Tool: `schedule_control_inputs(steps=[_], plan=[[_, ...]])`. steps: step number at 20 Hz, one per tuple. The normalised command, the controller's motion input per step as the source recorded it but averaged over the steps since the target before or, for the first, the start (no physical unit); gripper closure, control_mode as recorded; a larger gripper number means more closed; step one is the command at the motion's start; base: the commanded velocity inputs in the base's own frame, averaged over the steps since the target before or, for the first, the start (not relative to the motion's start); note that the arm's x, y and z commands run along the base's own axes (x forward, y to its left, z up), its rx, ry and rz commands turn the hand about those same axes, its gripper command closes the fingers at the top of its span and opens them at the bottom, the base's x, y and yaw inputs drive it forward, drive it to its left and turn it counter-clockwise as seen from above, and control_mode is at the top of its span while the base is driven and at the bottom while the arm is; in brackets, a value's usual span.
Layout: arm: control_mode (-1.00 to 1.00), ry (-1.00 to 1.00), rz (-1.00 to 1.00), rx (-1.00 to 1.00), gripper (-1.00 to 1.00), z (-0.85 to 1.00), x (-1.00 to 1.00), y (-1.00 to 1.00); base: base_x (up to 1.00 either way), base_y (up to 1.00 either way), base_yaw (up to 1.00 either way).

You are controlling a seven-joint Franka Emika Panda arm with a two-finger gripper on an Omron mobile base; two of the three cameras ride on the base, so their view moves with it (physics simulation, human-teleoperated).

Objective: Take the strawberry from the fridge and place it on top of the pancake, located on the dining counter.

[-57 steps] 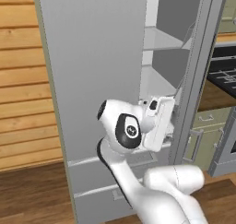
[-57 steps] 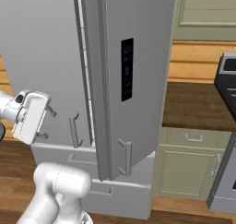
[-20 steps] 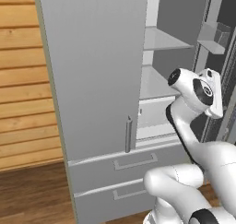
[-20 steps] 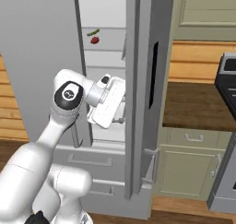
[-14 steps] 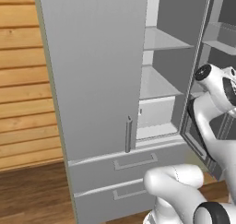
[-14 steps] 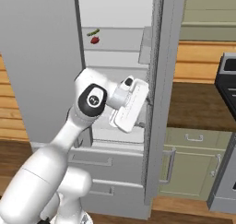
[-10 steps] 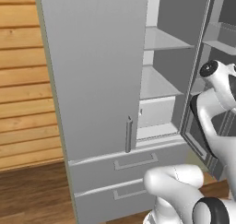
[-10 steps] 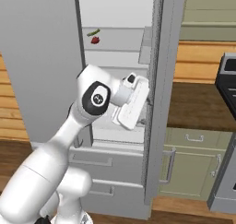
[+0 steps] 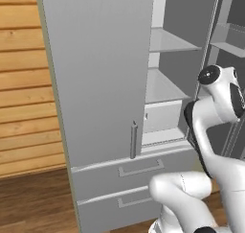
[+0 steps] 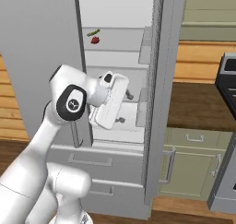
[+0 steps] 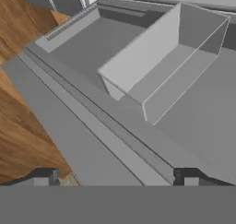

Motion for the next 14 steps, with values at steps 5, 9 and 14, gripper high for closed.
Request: schedule_control_inputs(steps=[5, 9, 14], plan=[[-1.0, -0.49, -0.1, 0.25, -1.0, -0.21, 0.46, 1.0, 0.0, 0.0, 0.0], [-1.0, -0.46, -0.18, 0.51, -1.0, -0.24, 0.62, 0.96, 0.0, 0.0, 0.0], [-1.0, -0.45, -0.26, 0.79, -1.0, -0.34, 0.68, 0.51, 0.0, 0.0, 0.0]])
